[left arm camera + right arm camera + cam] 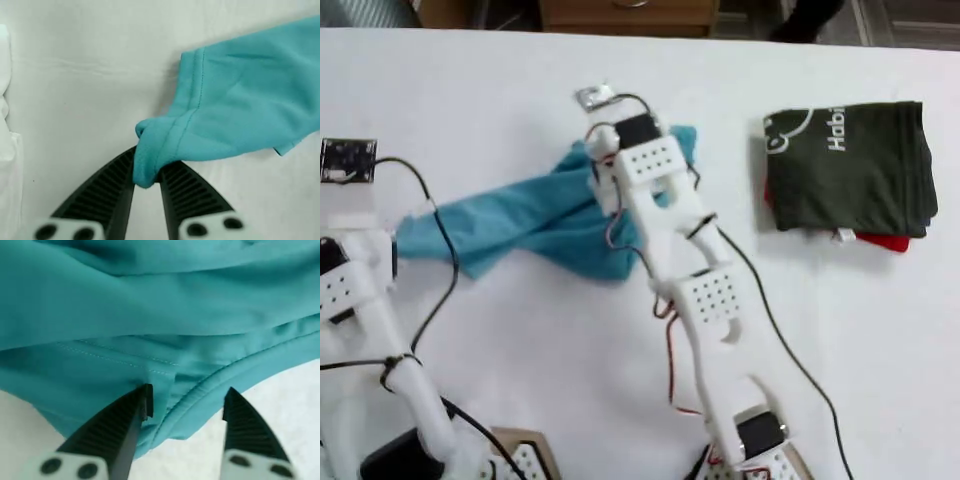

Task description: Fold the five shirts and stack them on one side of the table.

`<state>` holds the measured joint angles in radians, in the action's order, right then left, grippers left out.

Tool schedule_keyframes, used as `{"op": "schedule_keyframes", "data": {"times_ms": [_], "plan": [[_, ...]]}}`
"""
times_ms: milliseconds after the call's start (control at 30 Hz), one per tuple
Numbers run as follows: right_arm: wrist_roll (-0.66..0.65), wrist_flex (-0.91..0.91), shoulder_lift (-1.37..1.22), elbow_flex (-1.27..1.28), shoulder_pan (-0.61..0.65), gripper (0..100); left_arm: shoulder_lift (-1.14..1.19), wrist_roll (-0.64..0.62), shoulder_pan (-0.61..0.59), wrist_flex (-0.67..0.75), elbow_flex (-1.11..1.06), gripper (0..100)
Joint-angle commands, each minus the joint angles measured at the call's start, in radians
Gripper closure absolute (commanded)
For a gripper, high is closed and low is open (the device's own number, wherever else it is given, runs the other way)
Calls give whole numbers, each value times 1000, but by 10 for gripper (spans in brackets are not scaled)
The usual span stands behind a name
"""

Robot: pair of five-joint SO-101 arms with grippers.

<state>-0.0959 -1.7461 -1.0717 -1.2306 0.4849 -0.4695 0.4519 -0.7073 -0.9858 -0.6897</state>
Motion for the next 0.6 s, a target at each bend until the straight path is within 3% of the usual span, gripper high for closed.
{"op": "schedule_keyframes", "data": {"times_ms": [0,200,567], "plan": [[18,-24,56,3,28,747,-26,11,11,17,36,975],[25,-24,45,12,77,769,-26,11,11,38,36,975],[21,-21,39,43,54,769,-26,11,11,38,36,975]]}}
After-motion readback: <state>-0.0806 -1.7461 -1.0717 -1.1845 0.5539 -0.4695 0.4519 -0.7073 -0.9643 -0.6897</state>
